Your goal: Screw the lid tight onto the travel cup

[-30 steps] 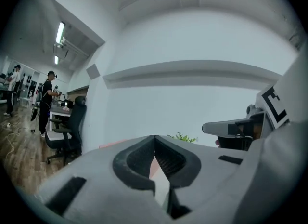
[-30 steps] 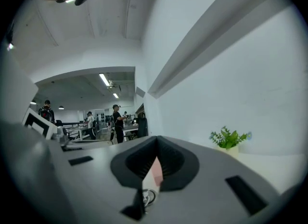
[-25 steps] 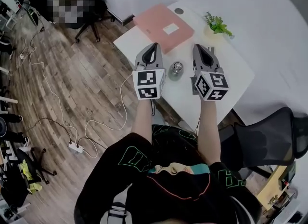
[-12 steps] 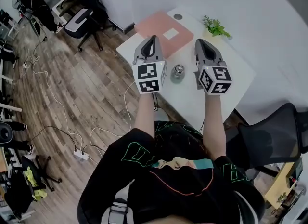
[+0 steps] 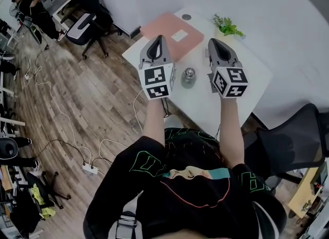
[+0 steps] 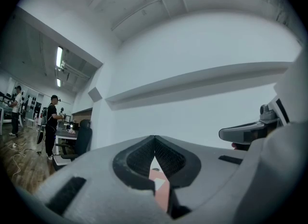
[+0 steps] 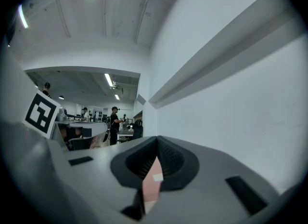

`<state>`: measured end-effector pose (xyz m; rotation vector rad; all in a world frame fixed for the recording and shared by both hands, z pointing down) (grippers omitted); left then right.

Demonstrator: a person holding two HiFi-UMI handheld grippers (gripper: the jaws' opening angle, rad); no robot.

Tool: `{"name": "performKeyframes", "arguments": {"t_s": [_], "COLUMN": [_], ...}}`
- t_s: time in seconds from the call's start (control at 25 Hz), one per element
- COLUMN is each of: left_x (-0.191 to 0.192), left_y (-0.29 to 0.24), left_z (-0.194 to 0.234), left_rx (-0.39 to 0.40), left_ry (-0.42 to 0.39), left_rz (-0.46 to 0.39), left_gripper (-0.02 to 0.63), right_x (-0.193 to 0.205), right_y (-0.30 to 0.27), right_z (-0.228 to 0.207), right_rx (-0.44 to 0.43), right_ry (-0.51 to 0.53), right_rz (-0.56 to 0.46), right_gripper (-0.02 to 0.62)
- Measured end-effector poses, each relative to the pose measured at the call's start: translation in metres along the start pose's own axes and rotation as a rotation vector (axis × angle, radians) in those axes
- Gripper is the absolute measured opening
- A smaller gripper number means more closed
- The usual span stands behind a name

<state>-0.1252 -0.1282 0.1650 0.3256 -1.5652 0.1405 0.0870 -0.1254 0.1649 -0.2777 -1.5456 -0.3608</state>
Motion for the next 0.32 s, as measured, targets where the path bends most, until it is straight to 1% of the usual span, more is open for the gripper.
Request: {"name": "performKeyframes", "arguments": {"t_s": [0.08, 0.32], "left_x": [-0.0019, -0.0039], "left_y": [-0.0008, -0.009], "left_z": [-0.0013, -0.0084], "left_rx": [0.003, 0.025], "left_ry": [-0.004, -0.008], "left_rz": [-0.011, -0.001], "left_gripper": [0.0, 0.0], "right_x": [0.0001, -0.0064], "right_y": [0.0007, -0.0032], "right_z": [-0.0017, -0.0065], "right_rx": [0.009, 0.015], "right_ry": [0.003, 0.012], "right_rz": [-0.003, -0.005], "right_gripper": [0.005, 0.005]}}
Point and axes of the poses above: the fingertips, and each gripper's own axes: y backward along the fingers, z to its left, x out of its underside, the point moved 6 cm from there along y, backward along the fingers, and after that the axes turned 3 degrees about x, right-handed, at the moved point
